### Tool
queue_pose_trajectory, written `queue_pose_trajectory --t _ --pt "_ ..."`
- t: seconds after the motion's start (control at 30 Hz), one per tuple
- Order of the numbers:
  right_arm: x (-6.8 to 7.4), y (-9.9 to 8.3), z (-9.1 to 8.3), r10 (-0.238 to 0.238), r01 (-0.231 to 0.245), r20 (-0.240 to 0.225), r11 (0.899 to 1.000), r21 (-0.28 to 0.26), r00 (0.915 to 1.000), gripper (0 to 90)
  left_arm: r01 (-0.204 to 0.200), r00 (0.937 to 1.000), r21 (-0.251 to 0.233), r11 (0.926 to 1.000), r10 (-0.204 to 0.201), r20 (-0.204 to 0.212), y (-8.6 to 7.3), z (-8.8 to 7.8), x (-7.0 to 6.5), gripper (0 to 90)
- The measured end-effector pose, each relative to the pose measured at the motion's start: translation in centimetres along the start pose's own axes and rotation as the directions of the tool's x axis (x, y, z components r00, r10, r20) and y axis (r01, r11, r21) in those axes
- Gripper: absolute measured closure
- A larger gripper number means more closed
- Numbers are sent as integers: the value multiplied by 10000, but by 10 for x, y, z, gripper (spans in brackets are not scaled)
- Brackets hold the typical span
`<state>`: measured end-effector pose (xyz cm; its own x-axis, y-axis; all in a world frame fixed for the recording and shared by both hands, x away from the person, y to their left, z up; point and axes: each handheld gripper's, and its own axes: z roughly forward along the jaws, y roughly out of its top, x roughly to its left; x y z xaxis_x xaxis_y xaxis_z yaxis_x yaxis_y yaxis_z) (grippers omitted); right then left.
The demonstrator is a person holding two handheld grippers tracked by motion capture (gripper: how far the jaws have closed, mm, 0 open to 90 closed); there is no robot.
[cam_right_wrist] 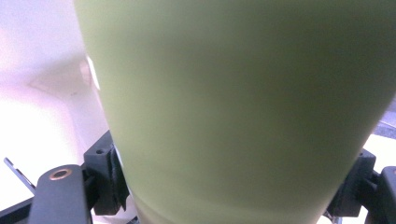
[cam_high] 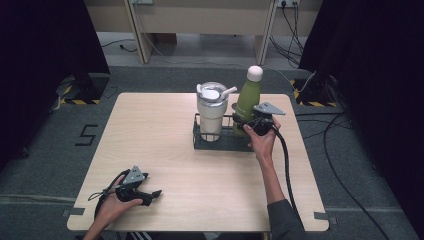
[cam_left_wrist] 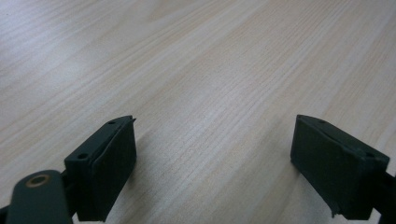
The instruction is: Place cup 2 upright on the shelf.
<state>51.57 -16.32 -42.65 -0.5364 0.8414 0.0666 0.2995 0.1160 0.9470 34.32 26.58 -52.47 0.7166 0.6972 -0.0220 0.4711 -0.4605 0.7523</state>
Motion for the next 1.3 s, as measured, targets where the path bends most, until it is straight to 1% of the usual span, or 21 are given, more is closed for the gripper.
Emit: queue_pose_trajectory --t 0.4,0.47,0.53,0.77,0.83,0.97,1.0,1.03,1.13,1.23,1.3 --pt "1 -8 8 -98 97 145 9999 47 9998 207 1 10000 5 10000 -1 1 0 0 0 138" --pt "1 -9 9 34 -34 93 10000 82 10000 207 1 10000 4 10000 -1 2 0 0 0 138" --pt "1 -11 11 -39 38 131 10000 35 9999 207 1 10000 4 10000 -1 0 0 0 0 138" --pt "3 -13 12 -260 256 263 9996 155 9993 206 0 10000 5 10000 0 2 0 0 0 138" --pt "3 -14 12 -192 187 235 9996 195 9995 207 2 10000 -1 10000 -2 -9 0 0 0 138" --pt "3 -16 12 -222 220 209 9997 95 9995 206 0 10000 5 10000 0 1 0 0 0 138" --pt "4 -17 11 -113 111 204 9999 95 9997 206 -2 10000 3 10000 2 -4 0 0 0 138" --pt "3 -17 11 -280 279 205 9996 37 9994 205 -2 10000 5 10000 2 -3 0 0 0 139" --pt "4 -17 10 -611 608 130 9980 193 9980 204 -2 10000 3 10000 2 -5 0 0 0 138" --pt "7 -20 9 -829 827 164 9965 155 9964 204 -8 10000 1 10000 8 -11 0 0 0 139" --pt "6 -21 9 -732 731 171 9973 96 9972 203 -9 10000 4 10000 9 -21 0 0 0 139"
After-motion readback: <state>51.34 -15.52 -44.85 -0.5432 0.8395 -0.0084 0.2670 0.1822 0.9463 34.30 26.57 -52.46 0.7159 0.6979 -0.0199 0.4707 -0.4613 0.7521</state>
